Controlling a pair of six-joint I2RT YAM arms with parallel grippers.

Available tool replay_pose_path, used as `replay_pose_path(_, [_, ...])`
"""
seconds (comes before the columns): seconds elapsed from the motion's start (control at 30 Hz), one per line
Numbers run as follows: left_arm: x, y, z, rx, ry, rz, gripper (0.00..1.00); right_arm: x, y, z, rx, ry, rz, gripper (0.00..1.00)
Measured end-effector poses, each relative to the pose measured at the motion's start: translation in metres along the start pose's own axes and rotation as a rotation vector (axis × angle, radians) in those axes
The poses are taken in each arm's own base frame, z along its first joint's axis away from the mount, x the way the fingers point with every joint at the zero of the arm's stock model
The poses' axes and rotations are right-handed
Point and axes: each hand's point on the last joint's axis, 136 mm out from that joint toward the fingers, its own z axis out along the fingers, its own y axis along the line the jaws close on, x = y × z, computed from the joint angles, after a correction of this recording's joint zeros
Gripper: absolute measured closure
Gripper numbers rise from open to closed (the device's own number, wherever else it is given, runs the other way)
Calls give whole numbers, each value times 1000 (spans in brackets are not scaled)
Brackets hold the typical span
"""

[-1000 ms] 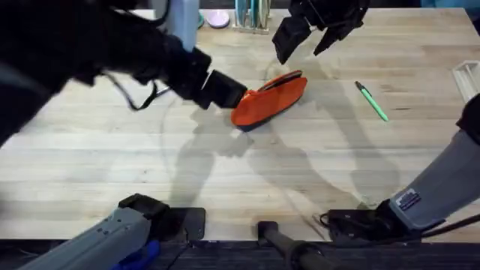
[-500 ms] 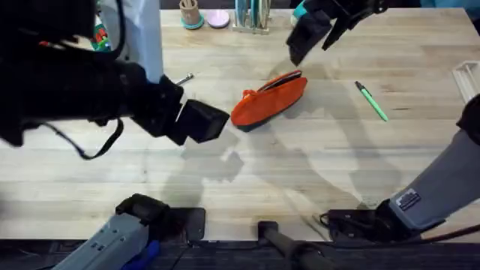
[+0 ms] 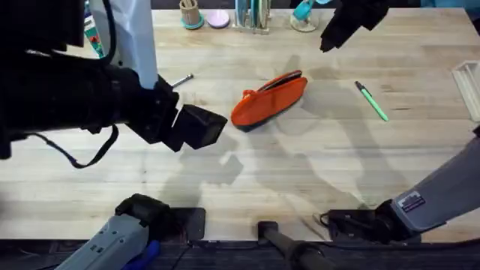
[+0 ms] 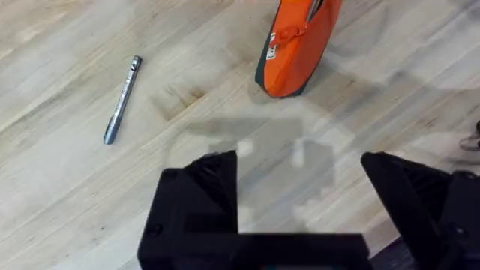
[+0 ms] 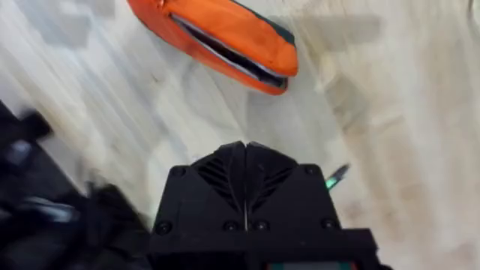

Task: Unzip the bag, pick up the pens from the table one at a time and place them inside, then zip the bag closed.

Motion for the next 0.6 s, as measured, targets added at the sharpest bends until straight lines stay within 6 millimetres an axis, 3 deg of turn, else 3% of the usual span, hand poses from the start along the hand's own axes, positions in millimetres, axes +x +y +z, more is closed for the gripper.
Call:
replay_pose_path(0.3, [-4,1,0,-5,-16,3,7,-22,-21,-2,101,-71,-376,972])
replay_pose_path(0.6, [-5,3,0,-15,-19,4,6,-26,-24,-3,128,-69,-625,972])
